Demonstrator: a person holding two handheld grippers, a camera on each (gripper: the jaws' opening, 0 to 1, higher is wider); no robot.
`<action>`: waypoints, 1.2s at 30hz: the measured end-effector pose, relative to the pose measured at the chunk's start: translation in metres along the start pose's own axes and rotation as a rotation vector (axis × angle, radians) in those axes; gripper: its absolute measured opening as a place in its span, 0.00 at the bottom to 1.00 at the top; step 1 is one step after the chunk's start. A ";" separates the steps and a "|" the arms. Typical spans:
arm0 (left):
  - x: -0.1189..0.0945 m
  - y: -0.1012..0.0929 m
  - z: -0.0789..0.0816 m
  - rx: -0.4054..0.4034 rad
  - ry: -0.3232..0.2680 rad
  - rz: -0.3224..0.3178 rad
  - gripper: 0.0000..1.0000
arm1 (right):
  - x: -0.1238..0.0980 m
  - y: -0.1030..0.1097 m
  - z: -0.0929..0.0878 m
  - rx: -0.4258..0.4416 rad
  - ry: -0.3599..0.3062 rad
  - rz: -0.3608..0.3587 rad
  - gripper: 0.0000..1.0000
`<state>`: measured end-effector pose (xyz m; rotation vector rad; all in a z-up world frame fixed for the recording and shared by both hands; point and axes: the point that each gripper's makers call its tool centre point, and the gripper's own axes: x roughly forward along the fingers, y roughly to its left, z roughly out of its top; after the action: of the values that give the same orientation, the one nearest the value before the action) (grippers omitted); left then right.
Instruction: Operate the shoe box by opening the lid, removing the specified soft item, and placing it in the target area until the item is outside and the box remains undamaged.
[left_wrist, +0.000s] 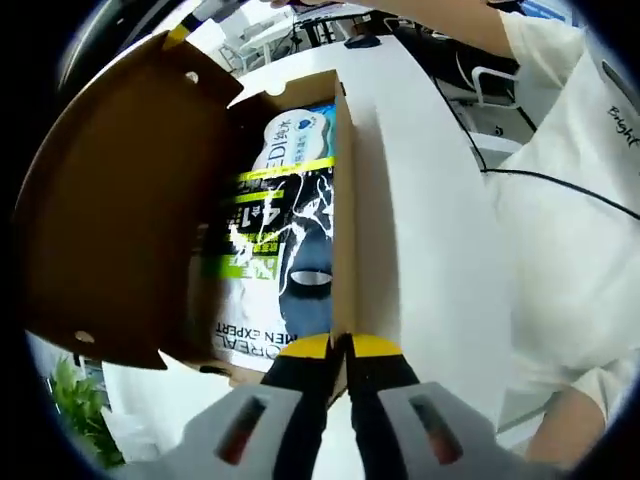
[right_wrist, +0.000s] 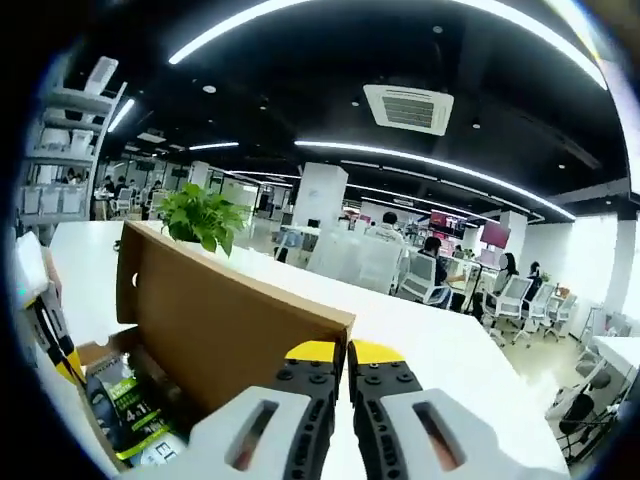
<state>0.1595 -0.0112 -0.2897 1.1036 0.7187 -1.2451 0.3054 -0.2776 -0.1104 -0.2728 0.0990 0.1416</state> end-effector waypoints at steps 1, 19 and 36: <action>0.000 0.000 0.000 0.000 0.001 0.000 0.05 | 0.002 -0.001 0.000 -0.003 0.002 -0.002 0.01; 0.000 0.001 -0.002 0.001 0.004 0.020 0.05 | 0.032 -0.006 -0.005 0.002 0.090 0.024 0.00; 0.001 -0.001 -0.002 0.026 -0.002 0.029 0.05 | 0.052 -0.009 -0.014 -0.117 0.134 -0.008 0.01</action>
<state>0.1588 -0.0101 -0.2913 1.1302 0.6849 -1.2333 0.3567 -0.2837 -0.1279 -0.3997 0.2233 0.1208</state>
